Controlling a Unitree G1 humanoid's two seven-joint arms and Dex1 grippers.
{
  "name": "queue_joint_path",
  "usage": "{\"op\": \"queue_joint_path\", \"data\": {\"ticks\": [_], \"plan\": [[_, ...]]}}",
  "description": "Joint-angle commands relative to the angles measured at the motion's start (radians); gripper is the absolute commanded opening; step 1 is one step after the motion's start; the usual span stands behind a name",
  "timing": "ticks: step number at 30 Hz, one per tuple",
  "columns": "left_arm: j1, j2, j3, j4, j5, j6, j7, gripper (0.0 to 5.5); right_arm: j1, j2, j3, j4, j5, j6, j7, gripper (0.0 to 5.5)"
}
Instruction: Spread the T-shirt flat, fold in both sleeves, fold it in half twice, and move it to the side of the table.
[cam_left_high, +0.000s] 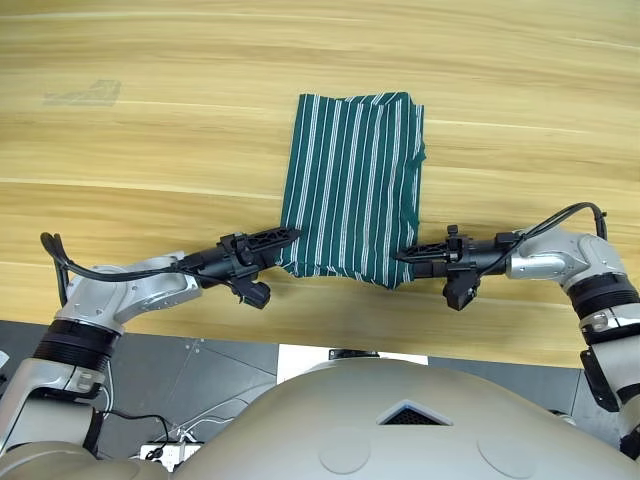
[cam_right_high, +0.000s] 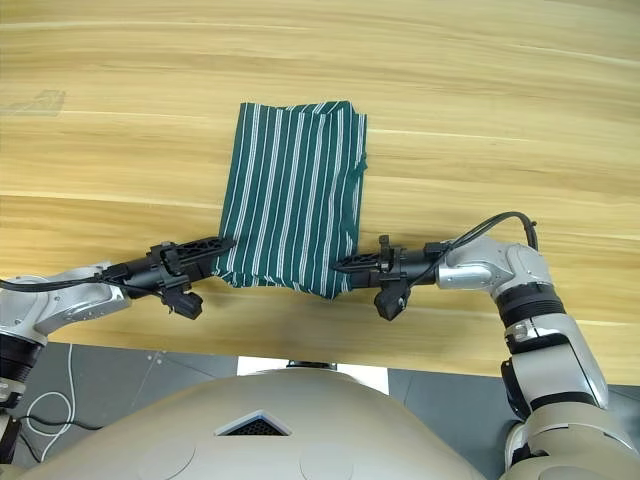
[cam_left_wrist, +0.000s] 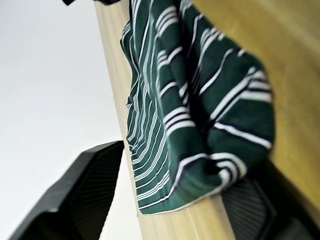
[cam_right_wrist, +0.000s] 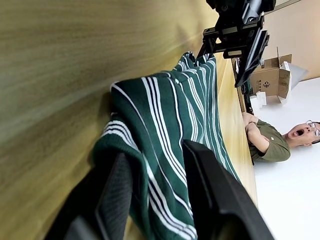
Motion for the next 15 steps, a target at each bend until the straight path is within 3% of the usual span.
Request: {"op": "queue_joint_path", "data": {"ticks": [1,4,11,15], "plan": [[0.007,0.023,-0.047,0.022,0.02,0.002,-0.048,2.6,-0.016,-0.001,0.022,0.004,-0.007,0.016,-0.023,1.7],[0.003,0.03,-0.059,0.03,0.013,0.007,-0.052,2.03,-0.021,-0.008,0.03,0.001,-0.023,0.028,-0.04,1.43],[-0.006,0.036,-0.078,0.039,0.009,0.015,-0.041,0.96,-0.03,-0.009,0.046,0.011,-0.045,0.04,-0.082,0.2],[0.0,0.037,-0.075,0.043,-0.013,0.024,-0.041,0.54,-0.032,-0.006,0.059,0.029,-0.008,0.047,-0.091,0.0]]}}
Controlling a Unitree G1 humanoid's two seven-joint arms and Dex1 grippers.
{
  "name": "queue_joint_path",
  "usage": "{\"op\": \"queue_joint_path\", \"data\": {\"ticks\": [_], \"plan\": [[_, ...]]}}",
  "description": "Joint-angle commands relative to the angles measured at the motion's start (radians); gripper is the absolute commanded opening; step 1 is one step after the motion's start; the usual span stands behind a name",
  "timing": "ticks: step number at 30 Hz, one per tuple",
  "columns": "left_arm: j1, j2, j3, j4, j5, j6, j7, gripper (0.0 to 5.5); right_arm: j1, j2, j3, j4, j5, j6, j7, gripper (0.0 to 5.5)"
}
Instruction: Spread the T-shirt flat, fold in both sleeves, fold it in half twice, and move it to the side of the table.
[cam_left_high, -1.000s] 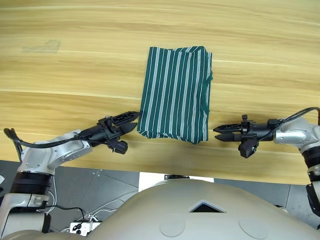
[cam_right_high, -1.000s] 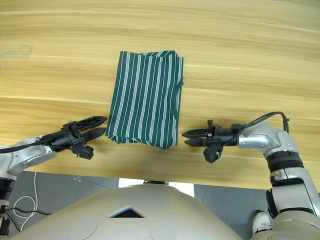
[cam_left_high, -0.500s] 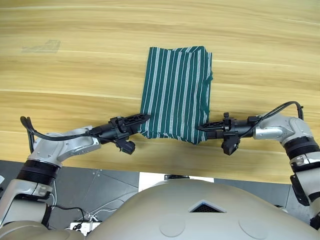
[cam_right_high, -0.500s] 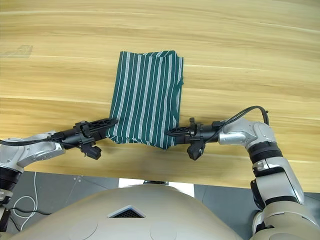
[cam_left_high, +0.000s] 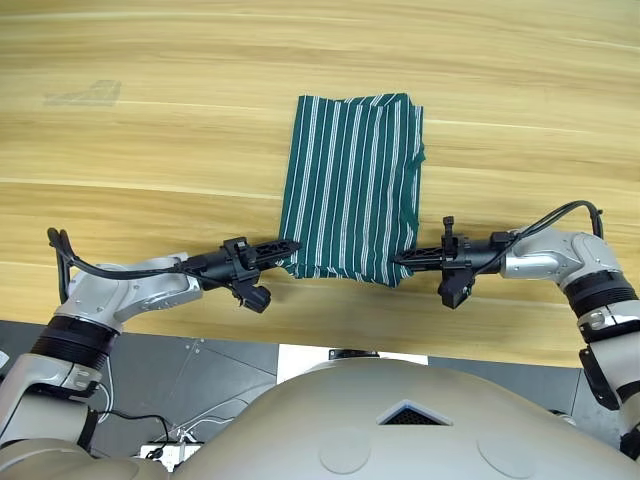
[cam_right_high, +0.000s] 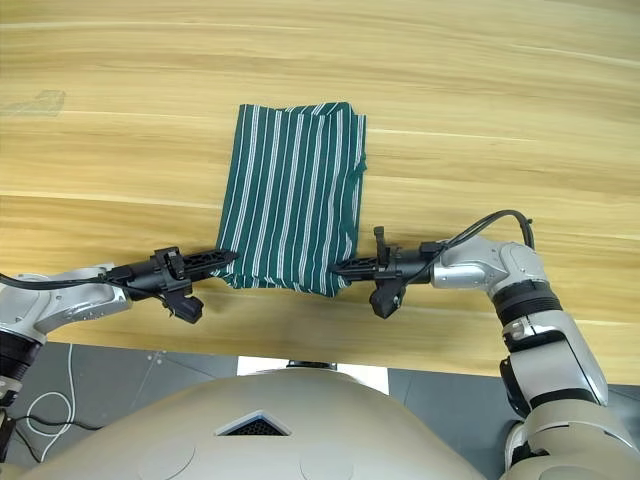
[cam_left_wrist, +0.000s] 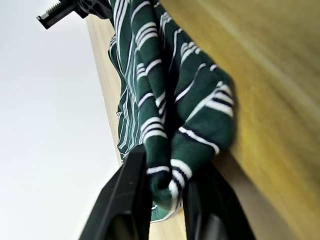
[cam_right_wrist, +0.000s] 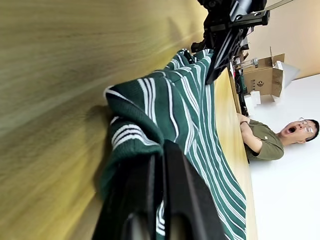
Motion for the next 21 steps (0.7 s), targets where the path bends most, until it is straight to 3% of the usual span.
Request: {"op": "queue_joint_path", "data": {"ticks": [1,6,11,15,18,21], "plan": [[0.028,0.011,-0.019,0.029,-0.008,0.017,-0.031,0.41,-0.015,-0.006,0.026,0.024,0.037,0.016,0.001,0.0],[0.035,0.027,-0.013,0.026,-0.061,0.021,-0.067,0.18,-0.012,-0.017,0.079,0.058,0.132,0.03,0.043,0.0],[0.113,0.09,0.054,-0.073,-0.304,0.127,-0.29,0.18,0.145,-0.115,0.205,-0.231,0.864,0.549,0.492,0.0],[0.267,0.229,0.118,-0.241,-0.584,0.3,-0.566,0.18,0.223,-0.282,0.134,-0.558,1.269,1.022,0.692,0.0],[0.444,0.364,0.211,-0.431,-0.868,0.45,-0.733,0.18,0.244,-0.367,0.049,-0.656,1.412,1.204,0.745,0.0],[0.636,0.41,0.366,-0.583,-1.142,0.524,-0.854,0.18,0.298,-0.424,-0.033,-0.758,1.527,1.349,0.784,0.0]]}}
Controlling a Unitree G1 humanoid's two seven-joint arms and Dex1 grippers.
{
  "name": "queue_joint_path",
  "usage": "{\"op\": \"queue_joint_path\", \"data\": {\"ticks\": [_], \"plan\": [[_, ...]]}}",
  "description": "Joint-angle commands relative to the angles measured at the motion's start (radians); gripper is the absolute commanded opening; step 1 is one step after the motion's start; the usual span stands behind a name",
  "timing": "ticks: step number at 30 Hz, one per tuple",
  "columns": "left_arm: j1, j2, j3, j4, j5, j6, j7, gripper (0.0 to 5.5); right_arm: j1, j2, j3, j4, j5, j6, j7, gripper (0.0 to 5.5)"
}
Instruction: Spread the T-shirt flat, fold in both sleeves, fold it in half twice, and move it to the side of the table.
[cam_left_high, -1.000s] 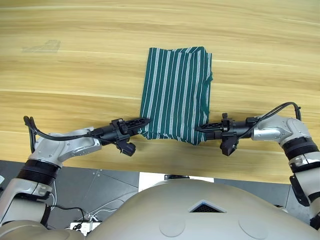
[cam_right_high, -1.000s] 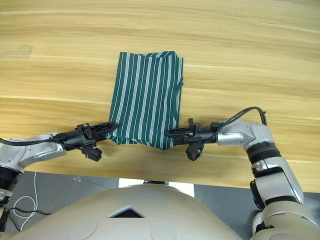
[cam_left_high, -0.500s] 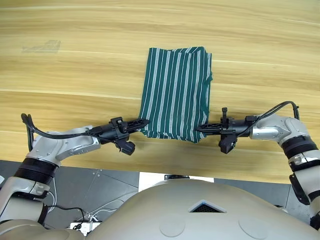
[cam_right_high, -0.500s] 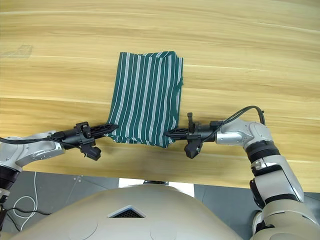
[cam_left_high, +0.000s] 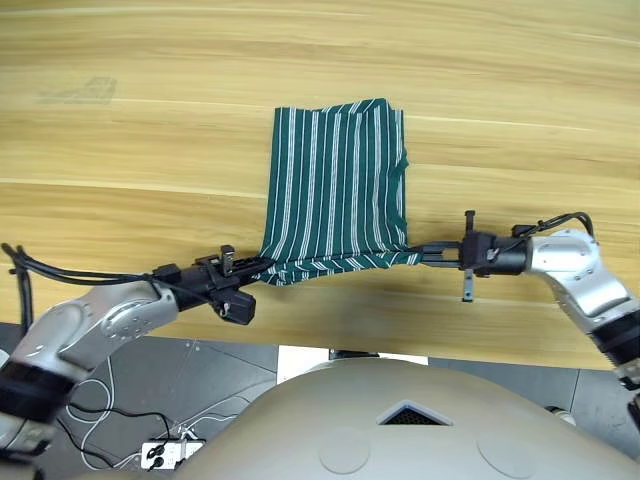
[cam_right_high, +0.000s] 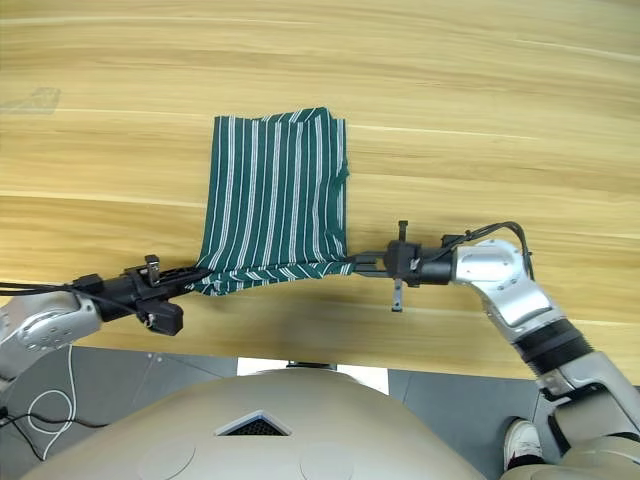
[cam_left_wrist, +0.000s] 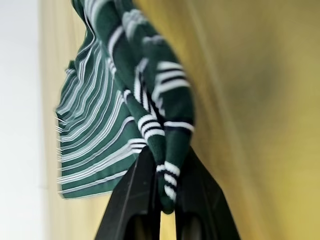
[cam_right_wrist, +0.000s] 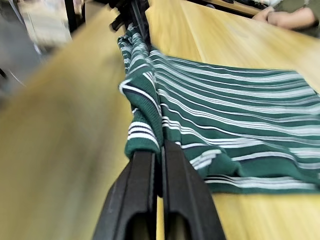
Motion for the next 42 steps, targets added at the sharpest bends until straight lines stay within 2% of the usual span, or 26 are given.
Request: {"op": "queue_joint_path", "data": {"ticks": [1,6,9,11,13,17,19,24,32,33,39,42], "plan": [[0.295,0.128,0.253,-0.194,-0.35,0.165,-0.227,0.18,0.099,-0.149,-0.157,-0.177,0.19,0.247,0.07,0.0],[0.532,0.043,0.468,-0.352,-0.432,0.214,-0.408,0.18,0.292,-0.204,-0.329,-0.384,0.274,0.343,0.081,0.0],[0.514,0.021,0.506,-0.423,-0.54,0.299,-0.476,0.18,0.296,-0.169,-0.38,-0.418,0.233,0.373,0.073,0.0],[0.396,0.025,0.463,-0.389,-0.559,0.357,-0.489,0.18,0.201,-0.098,-0.378,-0.371,0.181,0.388,0.048,0.0],[0.171,-0.01,0.354,-0.285,-0.514,0.412,-0.477,0.18,0.049,0.024,-0.364,-0.253,0.083,0.372,-0.032,0.0],[-0.275,-0.167,0.173,-0.068,-0.441,0.547,-0.432,0.18,-0.141,0.195,-0.344,-0.03,-0.103,0.288,-0.101,0.0],[-0.415,-0.251,0.128,0.017,-0.419,0.596,-0.394,0.18,-0.191,0.249,-0.332,0.057,-0.168,0.253,-0.097,0.0],[-0.48,-0.307,0.076,0.205,-0.319,0.524,-0.384,0.18,-0.235,0.365,-0.277,0.226,-0.315,0.142,-0.072,0.0],[-0.432,-0.4,0.015,0.321,-0.243,0.401,-0.371,0.18,-0.192,0.415,-0.268,0.268,-0.377,0.102,-0.037,0.0],[-0.445,-0.428,0.018,0.343,-0.242,0.398,-0.351,0.52,-0.192,0.423,-0.273,0.274,-0.38,0.093,-0.043,0.31],[-0.501,-0.582,0.088,0.396,-0.295,0.387,-0.23,1.54,-0.245,0.52,-0.385,0.34,-0.37,0.006,-0.168,1.44],[-0.578,-0.685,0.192,0.457,-0.345,0.416,-0.08,2.11,-0.289,0.582,-0.456,0.413,-0.407,-0.089,-0.311,1.55]]}}
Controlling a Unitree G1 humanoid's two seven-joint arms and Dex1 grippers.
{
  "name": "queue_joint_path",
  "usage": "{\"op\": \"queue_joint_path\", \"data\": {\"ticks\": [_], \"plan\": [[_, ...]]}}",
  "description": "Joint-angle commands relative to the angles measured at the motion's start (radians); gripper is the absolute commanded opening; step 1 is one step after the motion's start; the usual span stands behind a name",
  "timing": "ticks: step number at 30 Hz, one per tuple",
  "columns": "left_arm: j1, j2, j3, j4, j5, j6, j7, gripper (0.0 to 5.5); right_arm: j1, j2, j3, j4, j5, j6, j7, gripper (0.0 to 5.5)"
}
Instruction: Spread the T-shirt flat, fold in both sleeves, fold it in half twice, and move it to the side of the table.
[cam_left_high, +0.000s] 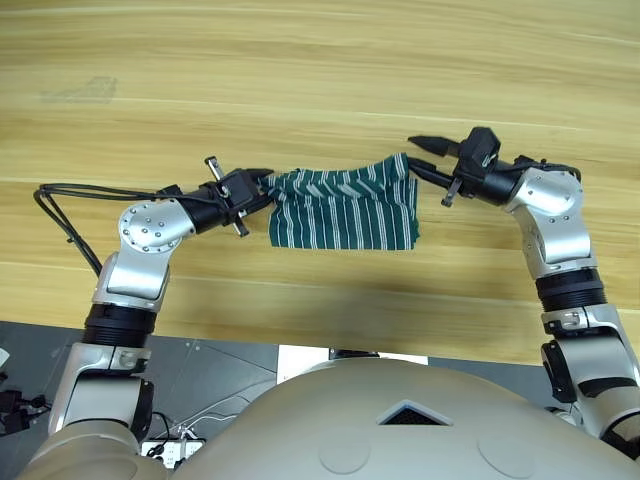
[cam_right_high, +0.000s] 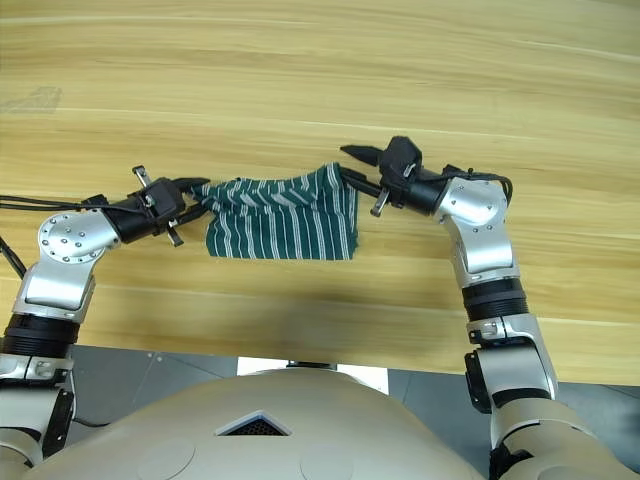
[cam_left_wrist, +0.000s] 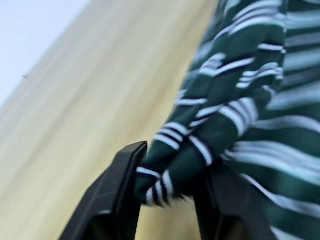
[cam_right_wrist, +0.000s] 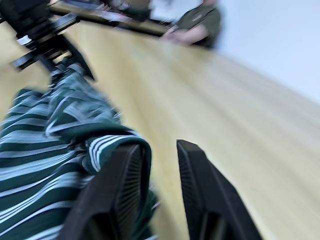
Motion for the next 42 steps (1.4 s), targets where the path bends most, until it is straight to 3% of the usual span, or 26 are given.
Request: {"op": "queue_joint_path", "data": {"ticks": [1,10,15,17,21,23,27,32,35,38,40,42], "plan": [[-0.102,-0.118,0.133,0.07,-0.08,0.051,0.162,2.28,-0.061,0.068,-0.074,0.084,-0.047,-0.118,-0.149,1.55],[-0.025,-0.189,0.175,0.055,-0.144,0.071,0.169,3.59,-0.055,0.122,-0.051,0.138,-0.119,-0.228,-0.196,1.55],[-0.035,-0.232,0.281,0.006,-0.172,0.043,0.293,3.98,-0.091,0.166,0.083,0.135,-0.229,-0.273,-0.156,1.55],[-0.049,-0.263,0.336,-0.015,-0.185,0.029,0.367,3.98,-0.152,0.209,0.186,0.22,-0.343,-0.312,-0.154,1.55],[-0.069,-0.285,0.453,-0.097,-0.24,0.043,0.476,3.98,-0.349,0.236,0.444,0.609,-0.694,-0.312,-0.212,1.55],[-0.05,-0.296,0.447,-0.132,-0.234,0.053,0.484,3.98,-0.441,0.22,0.484,0.792,-0.773,-0.236,-0.277,1.55],[-0.037,-0.321,0.433,-0.11,-0.211,0.062,0.512,3.98,-0.469,0.078,0.542,0.994,-0.85,-0.064,-0.341,1.55],[-0.023,-0.337,0.423,-0.126,-0.199,0.069,0.529,3.98,-0.337,-0.182,0.392,1.062,-0.718,0.03,-0.529,1.55],[-0.006,-0.341,0.419,-0.147,-0.2,0.076,0.533,3.98,-0.2,-0.274,0.267,1.073,-0.619,0.061,-0.607,1.55],[0.031,-0.359,0.417,-0.176,-0.209,0.078,0.541,3.98,-0.02,-0.297,0.067,1.069,-0.45,0.039,-0.792,1.55],[0.052,-0.376,0.408,-0.176,-0.209,0.076,0.542,3.98,0.035,-0.264,-0.106,1.059,-0.294,0.001,-0.843,1.55],[0.06,-0.39,0.395,-0.161,-0.208,0.075,0.536,3.98,0.048,-0.235,-0.209,1.038,-0.206,-0.064,-0.881,1.55]]}}
